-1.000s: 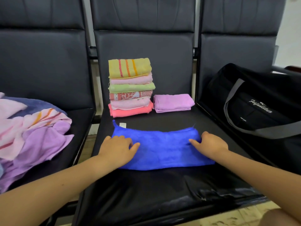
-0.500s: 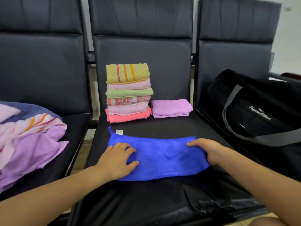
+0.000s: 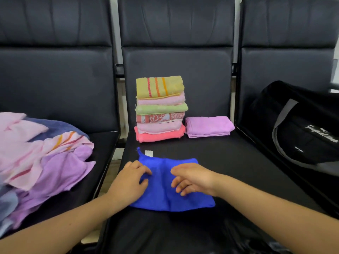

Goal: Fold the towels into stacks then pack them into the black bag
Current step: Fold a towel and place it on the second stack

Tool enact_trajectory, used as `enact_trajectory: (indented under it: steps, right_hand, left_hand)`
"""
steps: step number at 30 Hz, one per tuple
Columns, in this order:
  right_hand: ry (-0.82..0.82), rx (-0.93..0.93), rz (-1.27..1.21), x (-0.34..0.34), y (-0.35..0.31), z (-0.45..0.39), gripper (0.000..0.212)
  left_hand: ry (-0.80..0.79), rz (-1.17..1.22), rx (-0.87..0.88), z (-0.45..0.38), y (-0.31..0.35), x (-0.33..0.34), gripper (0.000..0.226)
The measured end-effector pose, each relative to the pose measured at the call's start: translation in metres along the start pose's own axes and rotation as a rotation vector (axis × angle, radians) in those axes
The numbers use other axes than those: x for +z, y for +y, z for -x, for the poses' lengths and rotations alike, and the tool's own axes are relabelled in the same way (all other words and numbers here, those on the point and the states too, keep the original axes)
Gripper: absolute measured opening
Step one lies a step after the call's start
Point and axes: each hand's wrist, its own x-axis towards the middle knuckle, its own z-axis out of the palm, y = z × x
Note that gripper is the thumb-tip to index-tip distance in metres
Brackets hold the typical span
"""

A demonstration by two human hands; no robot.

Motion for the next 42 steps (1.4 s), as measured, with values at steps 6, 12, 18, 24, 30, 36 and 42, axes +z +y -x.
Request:
enact_trajectory:
  steps: [6, 12, 18, 24, 30, 36, 42]
  right_hand:
    - [0.632, -0.075, 0.473, -0.032, 0.017, -0.018, 0.035]
    - [0.372, 0.176, 0.439, -0.033, 0.043, -0.017, 0.029]
    - [0.472, 0.016, 0.135, -0.038, 0.034, -0.014, 0.017]
    - [0.549, -0.218, 0.316, -0.029, 0.002, -0.004, 0.021]
    - [0.037, -0.112, 0.236, 0.015, -0.014, 0.003, 0.031]
    - [0.316, -0.076, 0.519, -0.006, 0.015, -0.014, 0.022]
    - [0.178, 0.060, 0.476, -0.008, 0.026, -0.008, 0.036]
  left_hand:
    - [0.017, 0.011, 0.018, 0.005, 0.001, -0.001, 0.028]
    - [0.030, -0.001, -0.005, 0.005, 0.002, 0.000, 0.030]
    - [-0.010, 0.114, -0.041, 0.002, 0.006, -0.001, 0.027]
    - [-0.020, 0.536, -0.273, -0.005, 0.017, 0.001, 0.018]
    - [0.007, 0.924, -0.578, -0.017, 0.022, -0.008, 0.034]
    - [-0.081, 0.612, -0.499, -0.018, 0.023, -0.008, 0.030]
    - [-0.040, 0.572, -0.506, -0.020, 0.029, -0.006, 0.023]
